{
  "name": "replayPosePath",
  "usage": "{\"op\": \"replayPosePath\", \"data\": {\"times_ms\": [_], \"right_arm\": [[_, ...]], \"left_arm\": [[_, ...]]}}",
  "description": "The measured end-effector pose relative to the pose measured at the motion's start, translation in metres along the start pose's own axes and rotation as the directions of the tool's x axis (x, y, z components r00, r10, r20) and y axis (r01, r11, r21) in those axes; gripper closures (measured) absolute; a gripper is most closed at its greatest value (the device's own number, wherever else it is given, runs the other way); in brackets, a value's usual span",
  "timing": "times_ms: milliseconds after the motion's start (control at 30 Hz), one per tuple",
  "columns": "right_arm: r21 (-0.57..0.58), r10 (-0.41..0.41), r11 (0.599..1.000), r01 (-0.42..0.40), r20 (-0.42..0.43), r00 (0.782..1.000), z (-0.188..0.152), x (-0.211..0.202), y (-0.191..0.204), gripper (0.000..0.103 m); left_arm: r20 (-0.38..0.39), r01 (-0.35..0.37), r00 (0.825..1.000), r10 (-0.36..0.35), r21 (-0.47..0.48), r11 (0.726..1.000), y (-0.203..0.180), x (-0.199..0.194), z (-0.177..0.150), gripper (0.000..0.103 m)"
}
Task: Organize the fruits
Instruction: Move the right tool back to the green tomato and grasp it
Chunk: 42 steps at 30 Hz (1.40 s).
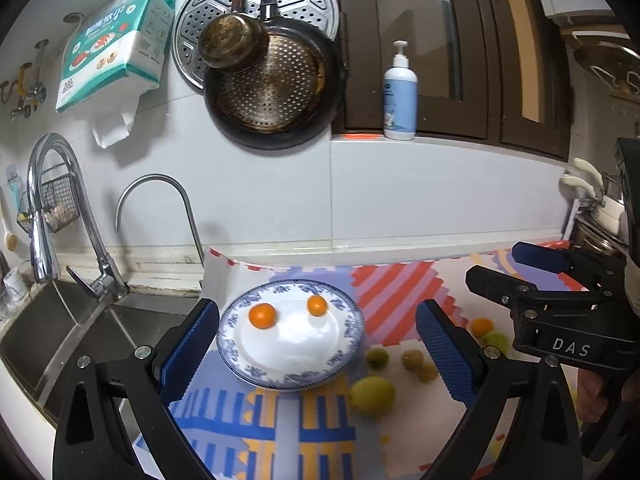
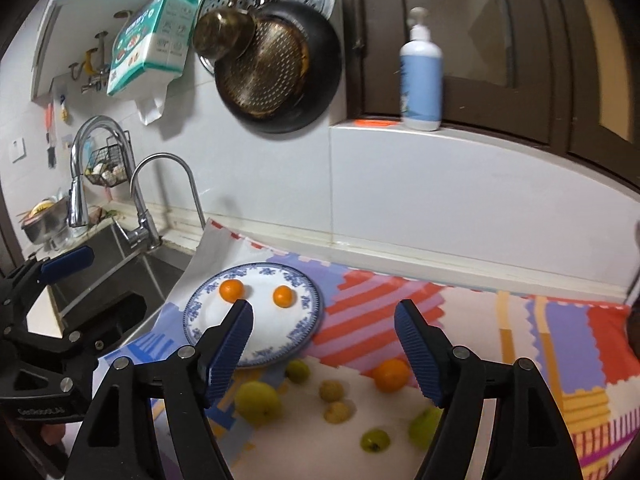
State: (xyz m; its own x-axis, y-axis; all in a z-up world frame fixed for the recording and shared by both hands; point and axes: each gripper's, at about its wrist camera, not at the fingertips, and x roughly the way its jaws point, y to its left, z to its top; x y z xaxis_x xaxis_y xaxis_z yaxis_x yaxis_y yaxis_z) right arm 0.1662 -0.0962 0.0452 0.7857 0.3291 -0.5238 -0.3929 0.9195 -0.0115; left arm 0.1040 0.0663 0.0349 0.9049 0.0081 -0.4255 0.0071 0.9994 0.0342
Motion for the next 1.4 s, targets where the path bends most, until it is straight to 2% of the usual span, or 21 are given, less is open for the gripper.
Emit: {"op": "replayPosePath", "data": {"times_ms": [333, 700, 933, 1333, 1400], "right_arm": [[-0.005, -0.060, 0.998, 0.060, 0.008, 0.998, -0.030, -0.034, -0.010, 0.029], [-0.039, -0.105, 0.994, 0.105, 0.001, 0.994, -0.059, -0.045, -0.010, 0.029], [-0.033, -0.107, 0.994, 0.104, -0.073, 0.992, -0.077, -0.029, -0.015, 0.029], [0.002, -0.082, 0.996, 0.085, -0.214, 0.973, -0.104, 0.016, -0.027, 0.030], [0.004, -0.082, 0.996, 0.085, -0.229, 0.970, -0.107, 0.023, -0.029, 0.033]], "left_arm": [[0.035, 0.005, 0.999, -0.006, 0.031, 0.999, -0.022, -0.021, -0.021, 0.001], [-0.041, 0.014, 0.999, -0.012, 0.064, 0.998, -0.033, -0.014, -0.052, 0.001], [-0.120, 0.030, 0.993, -0.021, 0.075, 0.997, -0.037, 0.005, -0.073, 0.001], [-0.223, 0.033, 0.975, -0.007, 0.112, 0.993, -0.041, 0.052, -0.089, 0.001], [-0.241, 0.040, 0.970, -0.010, 0.120, 0.992, -0.042, 0.061, -0.092, 0.001]]}}
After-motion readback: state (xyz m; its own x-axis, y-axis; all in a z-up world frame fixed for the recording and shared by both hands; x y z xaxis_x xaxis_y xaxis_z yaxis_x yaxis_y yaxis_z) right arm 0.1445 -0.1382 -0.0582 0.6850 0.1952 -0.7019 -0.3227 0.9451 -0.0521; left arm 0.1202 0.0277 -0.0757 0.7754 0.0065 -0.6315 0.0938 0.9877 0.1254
